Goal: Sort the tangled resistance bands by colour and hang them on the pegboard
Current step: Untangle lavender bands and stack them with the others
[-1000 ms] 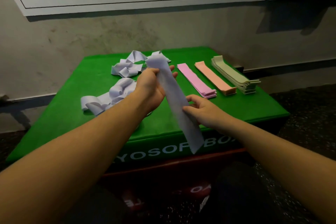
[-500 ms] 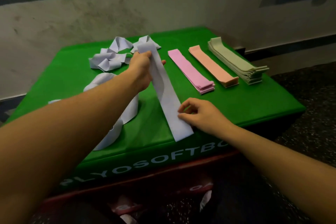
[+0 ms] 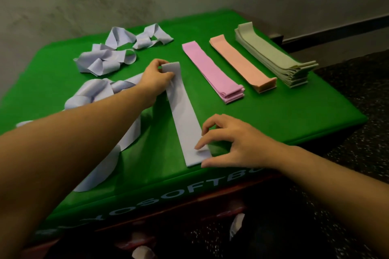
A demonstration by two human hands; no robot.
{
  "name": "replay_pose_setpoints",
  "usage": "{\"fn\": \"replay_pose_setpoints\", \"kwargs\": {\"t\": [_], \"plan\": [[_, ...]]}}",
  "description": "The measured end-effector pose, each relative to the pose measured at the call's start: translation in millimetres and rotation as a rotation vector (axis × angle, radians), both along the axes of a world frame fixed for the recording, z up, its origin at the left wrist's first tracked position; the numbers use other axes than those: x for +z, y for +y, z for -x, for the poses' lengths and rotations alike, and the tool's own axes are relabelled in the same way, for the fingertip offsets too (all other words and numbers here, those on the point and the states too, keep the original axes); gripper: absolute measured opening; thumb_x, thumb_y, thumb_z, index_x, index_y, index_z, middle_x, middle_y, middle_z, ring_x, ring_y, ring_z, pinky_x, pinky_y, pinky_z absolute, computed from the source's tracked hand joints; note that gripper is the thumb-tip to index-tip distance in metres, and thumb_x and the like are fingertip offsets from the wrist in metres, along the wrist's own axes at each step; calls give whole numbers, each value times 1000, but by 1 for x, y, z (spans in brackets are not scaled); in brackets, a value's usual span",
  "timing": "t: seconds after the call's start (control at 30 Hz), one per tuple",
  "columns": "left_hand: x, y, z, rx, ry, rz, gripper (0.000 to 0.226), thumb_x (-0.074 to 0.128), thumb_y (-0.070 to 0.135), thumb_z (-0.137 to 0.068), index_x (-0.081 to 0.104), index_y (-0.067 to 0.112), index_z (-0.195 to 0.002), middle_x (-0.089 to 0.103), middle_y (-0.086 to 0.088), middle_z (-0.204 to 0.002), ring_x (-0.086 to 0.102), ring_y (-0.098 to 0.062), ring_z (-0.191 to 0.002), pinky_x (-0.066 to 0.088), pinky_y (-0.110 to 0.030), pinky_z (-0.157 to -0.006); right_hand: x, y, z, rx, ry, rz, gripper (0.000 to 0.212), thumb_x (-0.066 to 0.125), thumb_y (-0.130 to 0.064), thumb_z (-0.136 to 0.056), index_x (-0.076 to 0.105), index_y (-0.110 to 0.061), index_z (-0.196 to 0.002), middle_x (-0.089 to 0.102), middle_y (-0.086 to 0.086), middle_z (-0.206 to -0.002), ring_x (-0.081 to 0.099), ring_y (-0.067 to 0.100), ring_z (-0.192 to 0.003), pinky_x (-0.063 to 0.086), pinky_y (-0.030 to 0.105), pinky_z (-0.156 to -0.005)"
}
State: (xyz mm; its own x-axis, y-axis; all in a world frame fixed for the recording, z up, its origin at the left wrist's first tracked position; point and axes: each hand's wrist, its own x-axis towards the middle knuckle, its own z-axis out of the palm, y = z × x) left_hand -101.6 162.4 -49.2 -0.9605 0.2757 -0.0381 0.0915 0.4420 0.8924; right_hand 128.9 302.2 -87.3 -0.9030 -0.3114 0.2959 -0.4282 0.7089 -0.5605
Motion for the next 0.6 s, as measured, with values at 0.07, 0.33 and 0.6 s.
{"fn": "replay_pose_setpoints", "kwargs": {"t": [0.07, 0.33, 0.6], "plan": [[-5, 0, 4, 25, 5, 14, 32, 58, 3, -94, 53, 13, -124, 63, -11, -115, 65, -27, -99, 59, -35, -81, -4, 1, 2, 15, 2, -35, 28, 72, -57, -81, 73, -40, -104, 55, -13, -108, 58, 9, -102, 47, 42, -87], [-13, 1, 14, 11, 71, 140, 38, 56, 1, -93, 61, 15, -128, 64, -8, -121, 62, -19, -94, 49, -24, -73, -6, -1, -2, -43, -18, -26, 23, 69, -56, -81, 72, -41, -98, 53, -19, -109, 53, 2, -105, 43, 43, -93], [16, -18, 7, -48, 195, 257, 44, 62, 5, -93, 56, 19, -134, 41, -8, -148, 51, -9, -64, 41, -10, -41, 4, -3, -1, -81, -136, 298, 23, 77, -47, -78, 74, -33, -96, 62, -11, -100, 58, 13, -81, 49, 29, -74]]}}
